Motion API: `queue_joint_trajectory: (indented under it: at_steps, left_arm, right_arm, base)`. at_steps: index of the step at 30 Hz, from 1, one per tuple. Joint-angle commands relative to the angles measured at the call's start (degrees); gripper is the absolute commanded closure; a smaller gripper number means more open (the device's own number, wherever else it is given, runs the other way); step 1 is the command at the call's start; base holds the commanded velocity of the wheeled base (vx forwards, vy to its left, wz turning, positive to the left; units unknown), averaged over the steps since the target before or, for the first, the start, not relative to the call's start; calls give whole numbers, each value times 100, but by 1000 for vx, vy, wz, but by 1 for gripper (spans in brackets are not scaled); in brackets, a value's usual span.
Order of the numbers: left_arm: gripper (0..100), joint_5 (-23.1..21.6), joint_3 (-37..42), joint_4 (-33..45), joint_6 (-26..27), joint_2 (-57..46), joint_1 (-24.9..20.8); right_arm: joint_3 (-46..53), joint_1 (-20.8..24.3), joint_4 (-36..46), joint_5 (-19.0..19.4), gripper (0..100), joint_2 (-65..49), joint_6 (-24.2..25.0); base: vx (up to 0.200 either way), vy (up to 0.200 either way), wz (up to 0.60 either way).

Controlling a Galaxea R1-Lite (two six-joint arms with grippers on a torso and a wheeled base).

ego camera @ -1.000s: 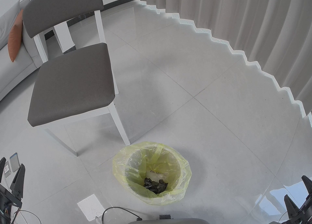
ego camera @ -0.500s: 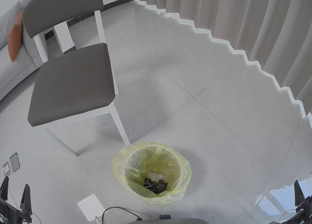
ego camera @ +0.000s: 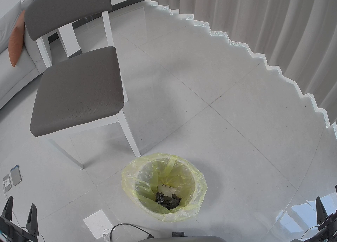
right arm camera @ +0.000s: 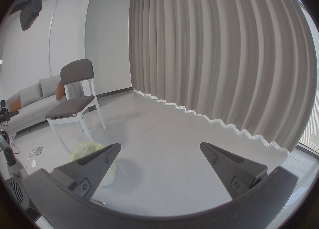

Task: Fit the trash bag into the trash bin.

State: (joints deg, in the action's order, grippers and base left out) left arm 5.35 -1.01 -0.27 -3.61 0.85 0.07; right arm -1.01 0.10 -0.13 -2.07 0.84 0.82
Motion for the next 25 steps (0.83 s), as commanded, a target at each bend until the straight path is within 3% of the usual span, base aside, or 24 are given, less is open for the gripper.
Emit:
queue_joint_trajectory:
  at_steps: [1,8,12,25]
  left_arm:
    - [0,1,40,-8,18,-85,10]
    - [0,1,40,-35,-26,-77,1]
    - [0,-8,40,-17,9,-77,1]
    - [0,-8,40,-17,27,-77,1]
  right_arm:
    - [101,-1,5,-56,0,-23,33]
    - [101,61,-13,225,0,144,-178]
    - [101,8,-22,67,0,-84,120]
    - [101,-1,-13,-30,0,-75,94]
  base:
    - [0,0,0]
    - [0,0,0]
    - [0,0,0]
    - [0,0,0]
